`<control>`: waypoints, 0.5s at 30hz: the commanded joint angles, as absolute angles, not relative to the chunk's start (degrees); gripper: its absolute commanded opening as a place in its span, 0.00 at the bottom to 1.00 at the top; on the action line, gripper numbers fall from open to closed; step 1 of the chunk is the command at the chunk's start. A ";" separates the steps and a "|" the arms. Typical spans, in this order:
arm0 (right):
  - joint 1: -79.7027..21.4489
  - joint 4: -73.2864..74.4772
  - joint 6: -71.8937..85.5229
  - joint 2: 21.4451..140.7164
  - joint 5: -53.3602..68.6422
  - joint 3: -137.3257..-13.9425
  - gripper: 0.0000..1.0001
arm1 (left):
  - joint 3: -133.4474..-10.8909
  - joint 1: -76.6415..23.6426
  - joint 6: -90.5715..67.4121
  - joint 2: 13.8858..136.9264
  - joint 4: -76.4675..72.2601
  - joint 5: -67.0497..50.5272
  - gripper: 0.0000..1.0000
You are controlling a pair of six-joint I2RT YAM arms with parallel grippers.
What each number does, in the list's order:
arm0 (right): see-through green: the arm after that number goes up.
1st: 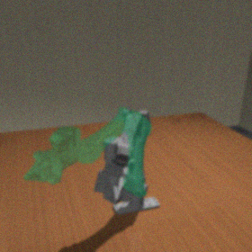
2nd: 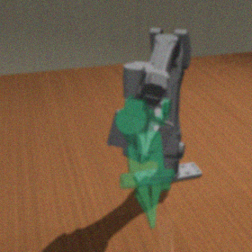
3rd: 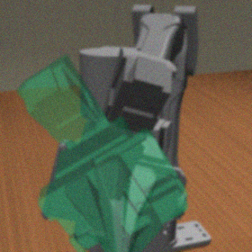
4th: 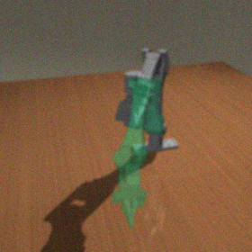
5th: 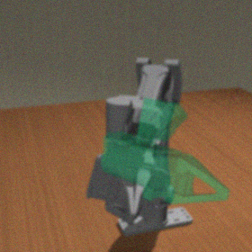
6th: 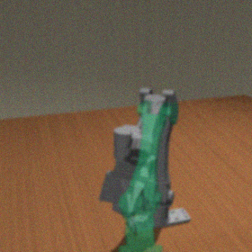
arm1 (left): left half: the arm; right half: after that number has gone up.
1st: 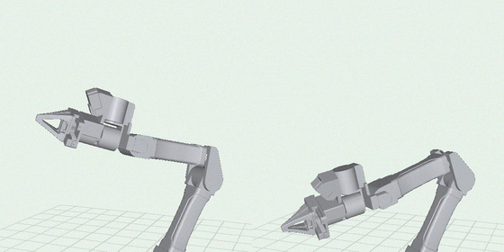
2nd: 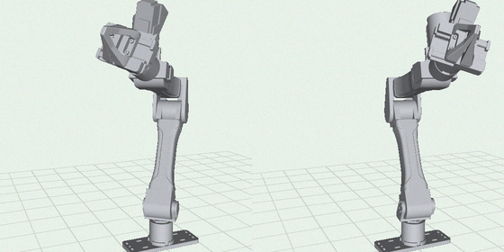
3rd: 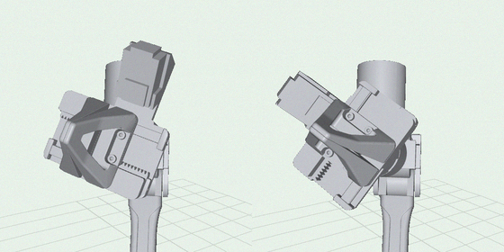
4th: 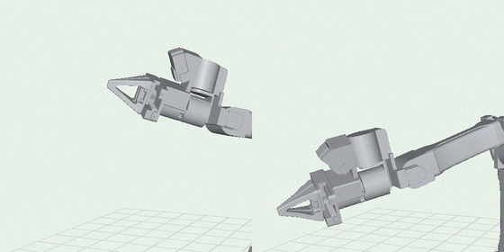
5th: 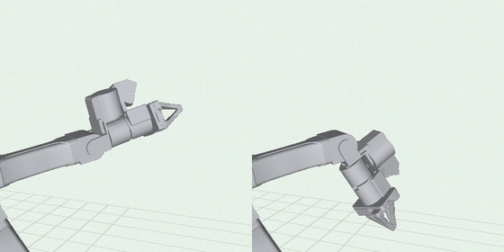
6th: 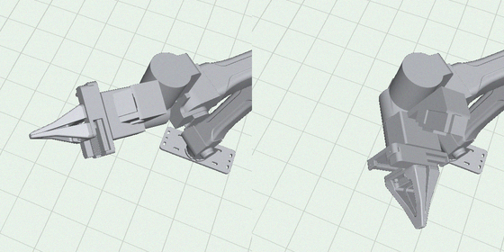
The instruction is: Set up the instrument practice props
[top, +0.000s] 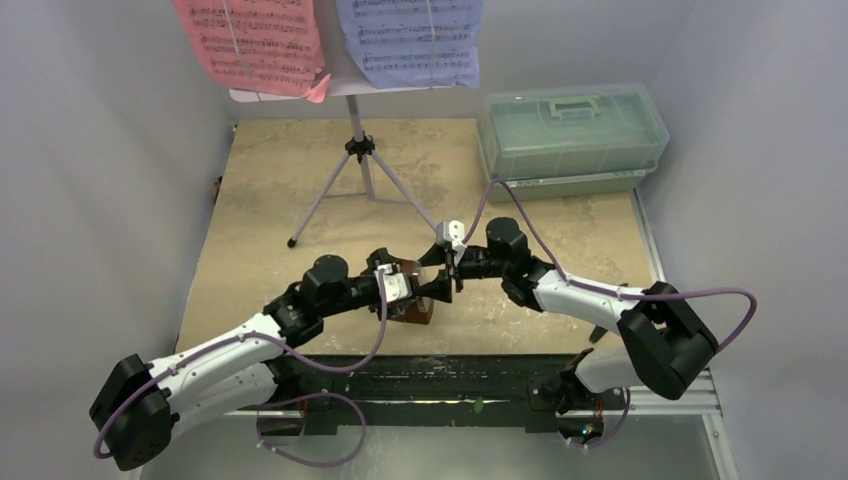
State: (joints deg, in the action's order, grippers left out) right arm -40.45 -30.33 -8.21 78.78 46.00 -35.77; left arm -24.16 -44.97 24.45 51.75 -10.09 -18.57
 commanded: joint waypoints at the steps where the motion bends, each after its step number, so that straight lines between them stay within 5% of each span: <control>1: -40.44 -29.96 -5.00 75.89 42.67 -35.97 0.70 | -21.97 -47.40 26.06 50.53 -11.51 -14.63 0.69; 6: -39.77 -31.79 -3.30 73.52 40.52 -34.14 0.88 | -21.36 -48.52 26.68 49.69 -10.91 -12.02 0.76; 11: -37.62 -33.93 -1.06 73.68 43.06 -33.22 0.90 | -22.16 -49.36 27.22 48.66 -7.28 -11.74 0.84; 15: -36.41 -35.19 0.62 74.41 47.50 -33.32 0.90 | -22.65 -49.44 27.38 48.34 -5.49 -12.22 0.77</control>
